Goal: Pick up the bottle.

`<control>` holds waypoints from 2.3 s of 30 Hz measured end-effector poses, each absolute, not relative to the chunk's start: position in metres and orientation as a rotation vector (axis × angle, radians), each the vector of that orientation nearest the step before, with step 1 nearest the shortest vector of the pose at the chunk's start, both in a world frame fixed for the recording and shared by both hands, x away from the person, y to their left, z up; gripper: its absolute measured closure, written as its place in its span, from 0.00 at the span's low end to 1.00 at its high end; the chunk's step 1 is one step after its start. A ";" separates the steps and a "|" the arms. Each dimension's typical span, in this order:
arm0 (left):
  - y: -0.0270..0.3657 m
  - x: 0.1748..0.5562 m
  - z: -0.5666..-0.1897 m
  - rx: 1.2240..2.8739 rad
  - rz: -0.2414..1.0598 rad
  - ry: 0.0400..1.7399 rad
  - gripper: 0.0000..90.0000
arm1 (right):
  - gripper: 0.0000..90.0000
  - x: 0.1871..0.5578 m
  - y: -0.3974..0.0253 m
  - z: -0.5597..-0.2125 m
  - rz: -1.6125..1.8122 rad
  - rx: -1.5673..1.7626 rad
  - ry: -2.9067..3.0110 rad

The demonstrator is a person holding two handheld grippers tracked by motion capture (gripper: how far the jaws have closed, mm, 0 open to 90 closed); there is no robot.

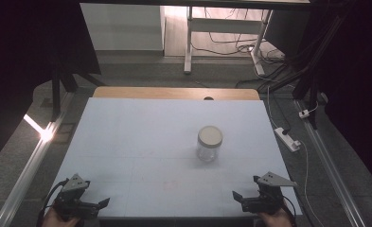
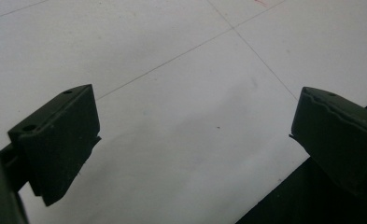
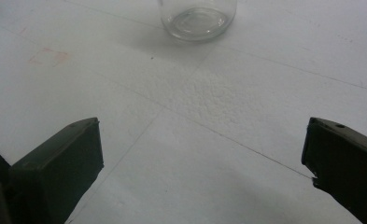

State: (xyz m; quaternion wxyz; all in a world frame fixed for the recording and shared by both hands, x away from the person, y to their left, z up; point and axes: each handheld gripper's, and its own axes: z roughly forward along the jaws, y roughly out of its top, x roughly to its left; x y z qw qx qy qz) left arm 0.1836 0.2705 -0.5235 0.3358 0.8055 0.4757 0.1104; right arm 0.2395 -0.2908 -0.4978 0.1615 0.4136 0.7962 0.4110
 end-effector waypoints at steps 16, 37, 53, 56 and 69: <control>0.271 0.183 -0.524 2.100 0.286 1.243 0.02 | 0.00 0.240 -0.292 -0.496 1.204 1.169 2.270; 0.272 0.183 -0.523 2.083 0.281 1.246 0.02 | 0.00 0.248 -0.274 -0.491 1.239 1.013 2.303; 0.272 0.184 -0.523 2.090 0.278 1.247 0.02 | 0.00 0.264 -0.261 -0.490 1.276 0.988 2.306; 0.272 0.184 -0.523 2.090 0.277 1.246 0.02 | 0.00 0.267 -0.258 -0.491 1.284 1.001 2.303; 0.272 0.185 -0.524 2.091 0.267 1.250 0.02 | 0.00 0.282 -0.245 -0.496 1.251 1.019 2.346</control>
